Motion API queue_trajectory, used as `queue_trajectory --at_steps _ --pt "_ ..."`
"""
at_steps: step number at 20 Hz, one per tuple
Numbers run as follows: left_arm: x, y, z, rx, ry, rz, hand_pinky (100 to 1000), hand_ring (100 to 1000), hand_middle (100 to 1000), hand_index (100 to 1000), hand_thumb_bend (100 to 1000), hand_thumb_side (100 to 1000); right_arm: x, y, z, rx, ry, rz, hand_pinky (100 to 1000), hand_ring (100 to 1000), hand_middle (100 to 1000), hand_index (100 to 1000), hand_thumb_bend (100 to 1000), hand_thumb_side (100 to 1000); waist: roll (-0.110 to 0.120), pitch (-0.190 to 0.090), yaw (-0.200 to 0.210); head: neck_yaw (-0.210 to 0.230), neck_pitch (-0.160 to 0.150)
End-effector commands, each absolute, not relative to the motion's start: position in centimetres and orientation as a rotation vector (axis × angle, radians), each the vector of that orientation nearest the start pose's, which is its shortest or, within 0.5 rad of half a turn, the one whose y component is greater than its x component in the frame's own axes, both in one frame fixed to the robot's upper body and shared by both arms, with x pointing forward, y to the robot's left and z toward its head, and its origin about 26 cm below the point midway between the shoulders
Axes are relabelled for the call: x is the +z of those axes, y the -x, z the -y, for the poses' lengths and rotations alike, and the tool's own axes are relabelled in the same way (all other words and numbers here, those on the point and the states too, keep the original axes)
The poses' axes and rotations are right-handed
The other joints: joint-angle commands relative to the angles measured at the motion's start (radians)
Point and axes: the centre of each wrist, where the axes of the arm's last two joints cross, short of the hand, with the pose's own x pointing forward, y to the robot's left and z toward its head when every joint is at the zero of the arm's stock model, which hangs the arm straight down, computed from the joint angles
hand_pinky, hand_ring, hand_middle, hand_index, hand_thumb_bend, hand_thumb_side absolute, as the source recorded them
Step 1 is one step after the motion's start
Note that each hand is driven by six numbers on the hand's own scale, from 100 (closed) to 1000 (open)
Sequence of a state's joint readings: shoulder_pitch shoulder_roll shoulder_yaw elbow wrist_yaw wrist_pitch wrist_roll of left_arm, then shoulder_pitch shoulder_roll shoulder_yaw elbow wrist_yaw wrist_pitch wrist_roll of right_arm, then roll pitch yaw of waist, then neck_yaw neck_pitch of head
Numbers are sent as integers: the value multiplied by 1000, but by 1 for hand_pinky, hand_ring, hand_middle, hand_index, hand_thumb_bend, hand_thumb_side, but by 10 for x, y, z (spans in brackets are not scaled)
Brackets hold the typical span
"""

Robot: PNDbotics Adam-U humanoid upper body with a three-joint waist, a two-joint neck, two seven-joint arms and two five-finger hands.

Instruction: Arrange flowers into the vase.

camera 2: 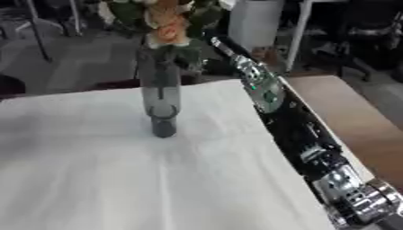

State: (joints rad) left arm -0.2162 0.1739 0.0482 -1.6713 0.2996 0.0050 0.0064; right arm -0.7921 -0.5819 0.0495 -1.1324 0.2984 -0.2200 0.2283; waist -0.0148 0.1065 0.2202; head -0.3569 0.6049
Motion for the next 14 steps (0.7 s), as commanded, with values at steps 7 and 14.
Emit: queue_trajectory --at_steps 7,14 --pt "102 -327 -285 80 79 1933 573 634 552 646 647 813 241 -411 375 883 666 2044 1000 1000 959 1000 703 747 -6 15 -97 104 -25" --pt "110 -329 -290 66 37 1958 573 645 567 649 651 810 220 -370 383 790 589 2101 1000 1000 940 1000 695 746 0 22 -136 161 -31"
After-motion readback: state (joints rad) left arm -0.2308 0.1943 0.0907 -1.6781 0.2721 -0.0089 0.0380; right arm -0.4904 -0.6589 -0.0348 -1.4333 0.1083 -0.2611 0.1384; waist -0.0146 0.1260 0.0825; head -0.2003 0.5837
